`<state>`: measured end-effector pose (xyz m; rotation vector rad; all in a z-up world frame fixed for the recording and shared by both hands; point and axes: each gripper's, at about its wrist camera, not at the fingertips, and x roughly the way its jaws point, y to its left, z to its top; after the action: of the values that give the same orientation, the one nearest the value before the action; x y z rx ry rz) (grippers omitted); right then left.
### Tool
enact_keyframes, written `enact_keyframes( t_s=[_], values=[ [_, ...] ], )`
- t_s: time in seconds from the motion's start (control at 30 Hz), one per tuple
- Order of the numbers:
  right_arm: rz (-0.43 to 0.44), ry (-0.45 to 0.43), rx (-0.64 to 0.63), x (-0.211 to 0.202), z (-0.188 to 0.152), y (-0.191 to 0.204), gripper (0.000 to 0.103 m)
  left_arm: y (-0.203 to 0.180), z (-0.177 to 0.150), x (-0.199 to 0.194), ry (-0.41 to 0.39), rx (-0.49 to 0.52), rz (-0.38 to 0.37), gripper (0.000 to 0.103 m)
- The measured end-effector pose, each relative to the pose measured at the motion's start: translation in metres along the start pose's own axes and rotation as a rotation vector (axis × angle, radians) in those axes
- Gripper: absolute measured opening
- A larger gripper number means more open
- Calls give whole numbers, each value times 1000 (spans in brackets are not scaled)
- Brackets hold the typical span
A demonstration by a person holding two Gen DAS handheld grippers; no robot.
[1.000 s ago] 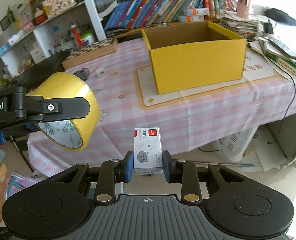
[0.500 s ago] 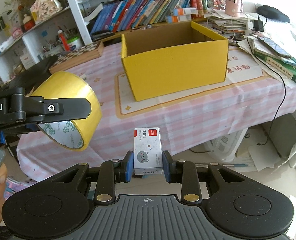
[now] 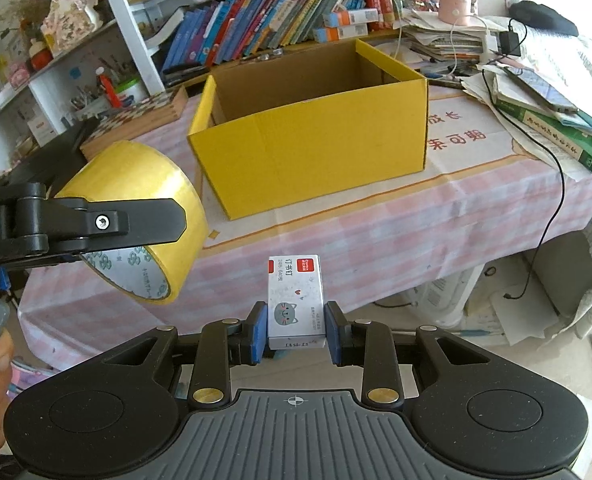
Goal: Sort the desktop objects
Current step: 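Carry the tape roll with the left tool while the right tool carries the white box toward the yellow box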
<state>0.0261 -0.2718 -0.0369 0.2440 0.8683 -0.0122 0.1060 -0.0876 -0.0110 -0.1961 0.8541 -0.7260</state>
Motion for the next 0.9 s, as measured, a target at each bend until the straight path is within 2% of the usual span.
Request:
enact_keyframes(
  t_s=[0.2, 0.33, 0.67, 0.9],
  values=[
    [14, 6, -6, 8, 12, -18, 30, -6, 7, 20, 21, -19, 2, 91],
    [23, -1, -14, 11, 22, -28, 30, -14, 13, 28, 7, -16, 10, 91],
    [77, -41, -47, 16, 55, -50, 30, -35, 40, 36, -78, 33, 52, 91],
    [122, -131, -90, 15, 96, -56, 30, -41, 71, 37, -163, 50, 94, 91]
  ],
)
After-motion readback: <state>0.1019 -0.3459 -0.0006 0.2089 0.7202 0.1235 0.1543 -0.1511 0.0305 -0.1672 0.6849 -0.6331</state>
